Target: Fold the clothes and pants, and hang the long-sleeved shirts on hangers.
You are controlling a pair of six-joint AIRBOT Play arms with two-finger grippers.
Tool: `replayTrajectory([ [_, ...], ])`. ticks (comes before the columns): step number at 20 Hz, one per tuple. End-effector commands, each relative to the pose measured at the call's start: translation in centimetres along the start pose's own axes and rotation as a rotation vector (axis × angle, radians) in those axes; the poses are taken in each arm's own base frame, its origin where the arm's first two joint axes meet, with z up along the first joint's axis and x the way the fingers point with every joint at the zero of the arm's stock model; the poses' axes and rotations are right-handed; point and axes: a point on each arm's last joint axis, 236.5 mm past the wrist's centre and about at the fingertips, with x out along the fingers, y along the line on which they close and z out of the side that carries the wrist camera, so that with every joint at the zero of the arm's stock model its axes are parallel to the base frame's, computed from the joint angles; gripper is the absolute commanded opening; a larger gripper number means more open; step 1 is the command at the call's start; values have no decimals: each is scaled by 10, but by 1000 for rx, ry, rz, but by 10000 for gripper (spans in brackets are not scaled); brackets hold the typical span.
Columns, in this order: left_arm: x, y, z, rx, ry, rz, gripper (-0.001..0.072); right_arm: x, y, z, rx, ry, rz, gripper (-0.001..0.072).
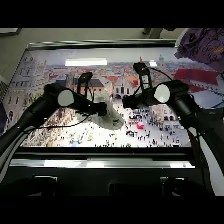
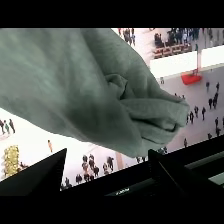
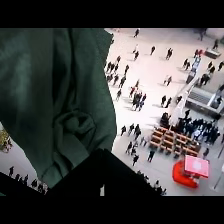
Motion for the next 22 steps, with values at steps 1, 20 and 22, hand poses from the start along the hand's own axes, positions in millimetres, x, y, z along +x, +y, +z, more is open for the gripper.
replayTrajectory([
  [1, -46, 22, 18, -16, -86, -19, 619, -1, 1, 0, 0, -1, 4, 42],
  [20, -121, 205, 48, -396, -275, 24, 677, 56, -13, -106, 842, 284, 510, 500],
  [22, -115, 207, 48, -403, -261, 25, 677, 71, 1, -100, 829, 252, 502, 558],
])
